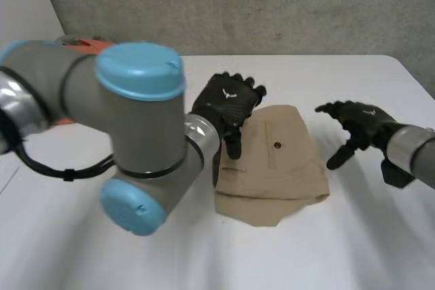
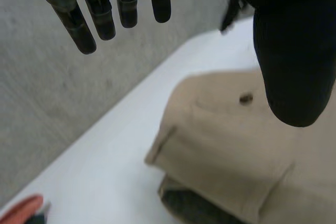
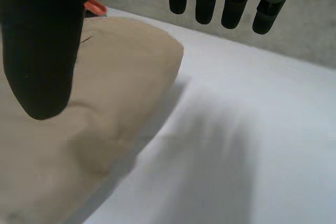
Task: Fold the laundry.
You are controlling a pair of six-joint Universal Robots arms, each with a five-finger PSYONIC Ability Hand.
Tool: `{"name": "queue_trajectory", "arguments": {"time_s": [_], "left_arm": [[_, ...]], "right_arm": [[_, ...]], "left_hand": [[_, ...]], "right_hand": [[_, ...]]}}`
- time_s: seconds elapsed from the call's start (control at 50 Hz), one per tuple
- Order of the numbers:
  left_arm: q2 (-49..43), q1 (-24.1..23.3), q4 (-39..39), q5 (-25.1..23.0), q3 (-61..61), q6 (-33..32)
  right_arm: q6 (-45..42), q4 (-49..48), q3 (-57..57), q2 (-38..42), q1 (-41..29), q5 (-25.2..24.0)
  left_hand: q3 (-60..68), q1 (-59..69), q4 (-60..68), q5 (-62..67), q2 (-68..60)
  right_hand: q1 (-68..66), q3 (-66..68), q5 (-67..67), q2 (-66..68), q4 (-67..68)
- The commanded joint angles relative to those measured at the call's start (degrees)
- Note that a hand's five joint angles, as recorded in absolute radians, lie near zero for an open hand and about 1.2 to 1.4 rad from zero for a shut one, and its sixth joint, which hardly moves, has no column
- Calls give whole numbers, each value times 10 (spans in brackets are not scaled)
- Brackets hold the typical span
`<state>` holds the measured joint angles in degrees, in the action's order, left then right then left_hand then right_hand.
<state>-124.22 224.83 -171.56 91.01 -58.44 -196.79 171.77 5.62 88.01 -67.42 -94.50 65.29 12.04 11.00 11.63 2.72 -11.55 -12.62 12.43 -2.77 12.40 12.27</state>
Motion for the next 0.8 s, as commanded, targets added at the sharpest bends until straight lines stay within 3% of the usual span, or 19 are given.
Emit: {"name": "queue_trajectory", "arguments": {"time_s": [0.02,0.3,0.36,0.38,0.4,0.54,0.66,0.8], "left_arm": [[79,27,-56,-71,-103,18],[83,31,-57,-73,-136,25],[83,31,-59,-73,-136,25],[83,31,-59,-73,-135,25],[83,32,-59,-73,-135,25],[85,31,-62,-74,-132,25],[85,32,-62,-74,-132,25],[85,38,-64,-74,-126,25]], "right_arm": [[-5,-17,78,8,29,-92],[-2,-69,49,110,-23,-98],[4,-76,31,120,-35,-97],[7,-81,25,121,-38,-96],[21,-90,10,123,-42,-90],[102,-141,-95,160,-42,-17],[104,-142,-214,225,-42,39],[117,-141,-415,328,-21,149]], "left_hand": [[-17,-6,-12,-23,12],[-13,-3,-9,-20,8],[-13,-3,-9,-20,8],[-13,-3,-9,-20,8],[-13,-3,-9,-20,8],[-13,-3,-9,-20,8],[-15,-4,-11,-22,10],[-13,-3,-9,-20,8]], "right_hand": [[26,-24,28,-24,-23],[21,-19,22,-19,-17],[-288,290,-286,290,291],[-436,438,-434,438,439],[-671,673,-670,674,675],[-674,676,-672,676,677],[-674,676,-672,676,677],[-674,676,-672,676,677]]}}
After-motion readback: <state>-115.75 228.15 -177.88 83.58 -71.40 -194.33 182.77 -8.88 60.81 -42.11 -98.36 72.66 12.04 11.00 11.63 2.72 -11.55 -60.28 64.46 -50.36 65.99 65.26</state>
